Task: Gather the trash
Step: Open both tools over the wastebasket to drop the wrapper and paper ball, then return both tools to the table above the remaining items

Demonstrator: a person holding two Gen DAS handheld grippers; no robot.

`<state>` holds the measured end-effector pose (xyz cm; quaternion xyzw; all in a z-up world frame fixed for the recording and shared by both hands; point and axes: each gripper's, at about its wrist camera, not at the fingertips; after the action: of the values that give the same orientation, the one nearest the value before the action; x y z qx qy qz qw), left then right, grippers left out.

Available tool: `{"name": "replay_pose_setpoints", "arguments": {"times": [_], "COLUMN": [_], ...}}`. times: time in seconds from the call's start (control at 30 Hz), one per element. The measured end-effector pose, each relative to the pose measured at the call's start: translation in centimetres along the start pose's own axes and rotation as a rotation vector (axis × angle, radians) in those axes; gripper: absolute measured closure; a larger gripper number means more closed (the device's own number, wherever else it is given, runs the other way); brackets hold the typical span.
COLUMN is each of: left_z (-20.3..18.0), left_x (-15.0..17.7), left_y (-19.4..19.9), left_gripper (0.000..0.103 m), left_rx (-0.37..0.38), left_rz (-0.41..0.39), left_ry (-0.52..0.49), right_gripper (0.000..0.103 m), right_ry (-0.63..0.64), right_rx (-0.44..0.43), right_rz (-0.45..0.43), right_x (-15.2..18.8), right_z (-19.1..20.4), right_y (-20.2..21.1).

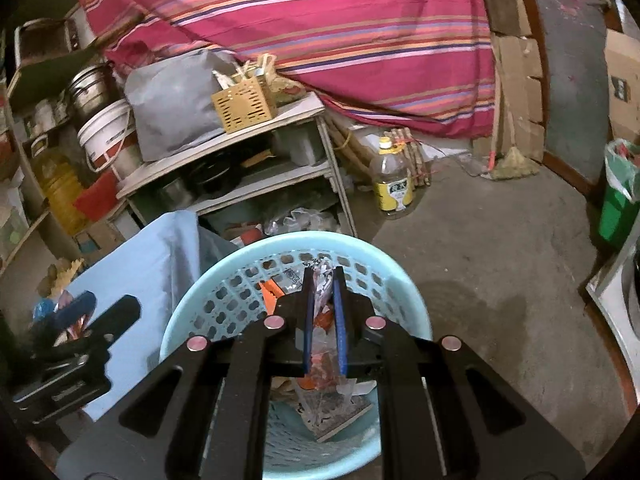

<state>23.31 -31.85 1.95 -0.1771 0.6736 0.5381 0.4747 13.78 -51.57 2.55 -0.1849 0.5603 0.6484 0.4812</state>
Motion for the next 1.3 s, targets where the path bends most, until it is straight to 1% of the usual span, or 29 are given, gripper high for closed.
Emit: {"name": "replay_pose_setpoints", "arguments": {"times": [0.07, 0.13, 0.17, 0.2, 0.23, 0.27, 0.33, 0.37, 0.4, 0.43, 0.5, 0.57, 0.63, 0.83, 0.93, 1.0, 1.13, 1.23, 1.3], "left_z": [0.7, 1.6, 2.4, 2.8, 3.4, 4.1, 4.9, 5.5, 5.9, 6.4, 7.9, 9.4, 11.1, 15.9, 18.7, 20.9, 25.2, 28.5, 30.8], "left_x": [0.1, 0.1, 0.2, 0.2, 0.3, 0.4, 0.6, 0.7, 0.9, 1.0, 1.4, 1.7, 1.9, 2.8, 3.4, 3.7, 4.5, 5.5, 6.3], "left_y": [0.5, 0.8, 1.1, 1.2, 1.4, 1.7, 2.1, 2.3, 2.5, 2.7, 3.1, 3.4, 4.0, 5.8, 6.5, 6.9, 7.6, 7.9, 7.9], "left_gripper": [0.004, 0.004, 0.004, 0.004, 0.004, 0.004, 0.004, 0.004, 0.004, 0.004, 0.004, 0.004, 0.004, 0.004, 0.004, 0.004, 0.004, 0.004, 0.004], "left_rx": [-0.026, -0.040, -0.038, -0.038, -0.041, -0.053, -0.070, -0.083, -0.093, -0.101, -0.120, -0.132, -0.144, -0.215, -0.265, -0.293, -0.332, -0.385, -0.418], "left_rz": [-0.008, -0.006, -0.003, -0.003, -0.004, -0.005, -0.009, -0.012, -0.014, -0.017, -0.013, -0.004, -0.002, -0.012, -0.018, -0.023, -0.016, -0.010, 0.009], "left_ry": [-0.006, 0.004, 0.018, 0.026, 0.036, 0.043, 0.044, 0.044, 0.045, 0.048, 0.062, 0.078, 0.087, 0.102, 0.118, 0.141, 0.206, 0.236, 0.260], "right_gripper": [0.090, 0.085, 0.075, 0.062, 0.055, 0.044, 0.043, 0.039, 0.031, 0.028, 0.014, 0.006, 0.005, 0.005, 0.004, 0.004, 0.004, 0.004, 0.004], "right_ry": [0.018, 0.019, 0.018, 0.019, 0.022, 0.028, 0.052, 0.064, 0.069, 0.068, 0.072, 0.087, 0.101, 0.076, 0.038, 0.010, 0.003, 0.005, 0.021], "right_rx": [-0.010, -0.019, -0.017, -0.015, -0.015, -0.008, 0.027, 0.046, 0.059, 0.062, 0.074, 0.093, 0.111, 0.098, 0.064, 0.036, -0.011, -0.005, 0.000], "right_rz": [0.001, -0.001, -0.001, 0.002, 0.012, 0.022, 0.016, 0.013, 0.005, -0.004, -0.026, -0.033, -0.029, -0.007, -0.015, -0.023, -0.017, 0.009, 0.020], "right_x": [0.0, 0.1, 0.1, 0.1, 0.2, 0.2, 0.3, 0.3, 0.2, 0.2, 0.1, 0.2, 0.4, 0.5, 0.4, 0.4, 0.6, 1.0, 1.3], "right_z": [0.6, 0.9, 1.0, 1.2, 1.4, 1.7, 2.4, 2.7, 3.0, 3.2, 3.9, 4.3, 4.8, 6.0, 7.0, 8.3, 11.3, 14.2, 16.0], "right_y": [-0.4, -0.8, -0.9, -1.1, -1.4, -1.7, -1.8, -1.8, -1.7, -1.5, -1.3, -1.3, -1.7, -2.6, -2.8, -3.1, -4.2, -5.5, -6.3]}}
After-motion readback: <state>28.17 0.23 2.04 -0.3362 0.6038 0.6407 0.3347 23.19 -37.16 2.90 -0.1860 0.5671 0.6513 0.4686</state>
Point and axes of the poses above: each gripper's, at about its wrist camera, not at the fingertips, and y roughly against the way its jaws point, z to its left, x to its underside, and after that the axes turned 6 degrees about -x, right-handed
